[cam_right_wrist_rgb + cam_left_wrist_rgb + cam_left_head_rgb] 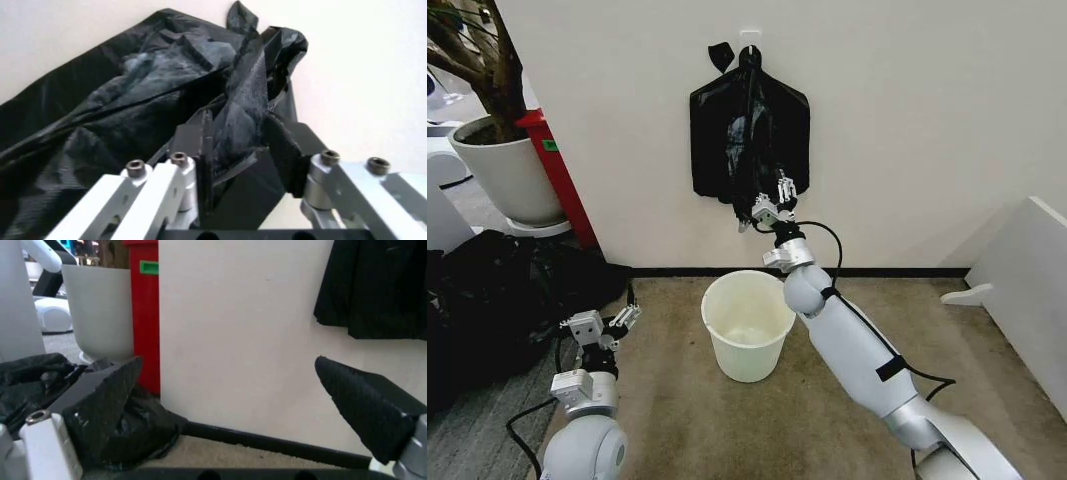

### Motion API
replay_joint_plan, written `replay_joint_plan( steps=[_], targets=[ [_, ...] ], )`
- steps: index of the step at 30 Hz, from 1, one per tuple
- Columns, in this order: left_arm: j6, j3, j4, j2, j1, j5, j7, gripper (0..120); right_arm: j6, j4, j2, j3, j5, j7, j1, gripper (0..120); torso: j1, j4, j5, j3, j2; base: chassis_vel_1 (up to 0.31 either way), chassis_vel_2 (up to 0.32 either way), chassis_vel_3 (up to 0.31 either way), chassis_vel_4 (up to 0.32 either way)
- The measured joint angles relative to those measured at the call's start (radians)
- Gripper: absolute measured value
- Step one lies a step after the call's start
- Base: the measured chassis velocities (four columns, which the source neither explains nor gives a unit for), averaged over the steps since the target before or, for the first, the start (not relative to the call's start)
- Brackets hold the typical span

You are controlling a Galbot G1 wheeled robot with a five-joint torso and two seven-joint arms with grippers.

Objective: Place the garbage bag over the trash bin.

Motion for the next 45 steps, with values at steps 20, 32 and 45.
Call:
replay_joint_plan(
  steps=[20, 32, 45],
  targets=[
    [-0.003, -0.001, 0.0, 0.032, -0.018, -0.024, 0.003, 100, -0.018, 0.046, -0.007, 0.006, 0.149, 0.007, -0.012, 0, 0.0, 0.0001, 0.0, 0.0, 0.0, 0.0, 0.0, 0.0, 0.0],
    [-0.19, 0.055, 0.164, 0.335, -0.313, -0.423, 0.308, 100, 0.159, 0.239, -0.022, -0.083, 1.057, -0.203, -0.002, 0, 0.0, -0.0003, 0.0, 0.0, 0.0, 0.0, 0.0, 0.0, 0.0],
    [-0.198, 0.255, 0.452, 0.435, -0.714, -0.572, 0.403, 100, 0.199, 0.204, 0.015, -0.05, 1.195, -0.262, 0.026, 0, 0.0, -0.0001, -0.0001, 0.0, 0.0, 0.0, 0.0, 0.0, 0.0]
  ],
)
